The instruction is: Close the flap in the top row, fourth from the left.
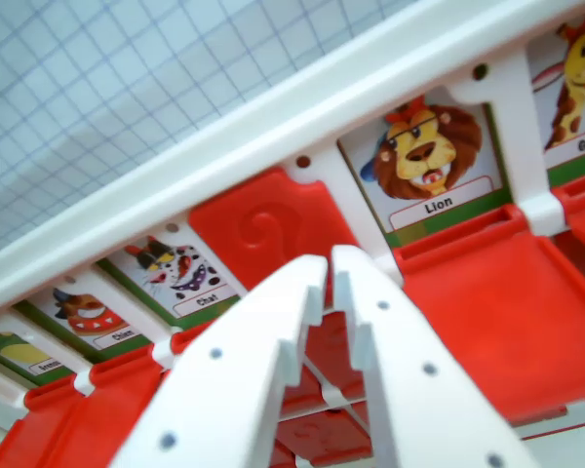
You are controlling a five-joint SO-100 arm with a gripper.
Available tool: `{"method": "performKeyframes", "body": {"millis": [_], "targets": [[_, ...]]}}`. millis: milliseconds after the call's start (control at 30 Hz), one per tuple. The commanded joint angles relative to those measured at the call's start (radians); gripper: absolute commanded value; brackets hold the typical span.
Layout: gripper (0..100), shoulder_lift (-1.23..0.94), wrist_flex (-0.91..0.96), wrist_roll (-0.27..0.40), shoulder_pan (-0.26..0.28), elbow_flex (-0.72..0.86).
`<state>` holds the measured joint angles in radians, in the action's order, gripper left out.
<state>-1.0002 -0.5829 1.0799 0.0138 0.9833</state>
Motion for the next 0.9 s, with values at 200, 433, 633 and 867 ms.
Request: {"method": "performKeyframes", "body": {"millis": [200,433,633,867], "targets": [[0,-0.198,-0.067,-0.025,0.041,-0.216],[0,-0.437,-0.397,0.086,0.051,-0.204],[0,-0.672,-0.638,0.287,0.057,-0.135],[0,-0.911,-0.758,0.431,0.035,-0.014]]}}
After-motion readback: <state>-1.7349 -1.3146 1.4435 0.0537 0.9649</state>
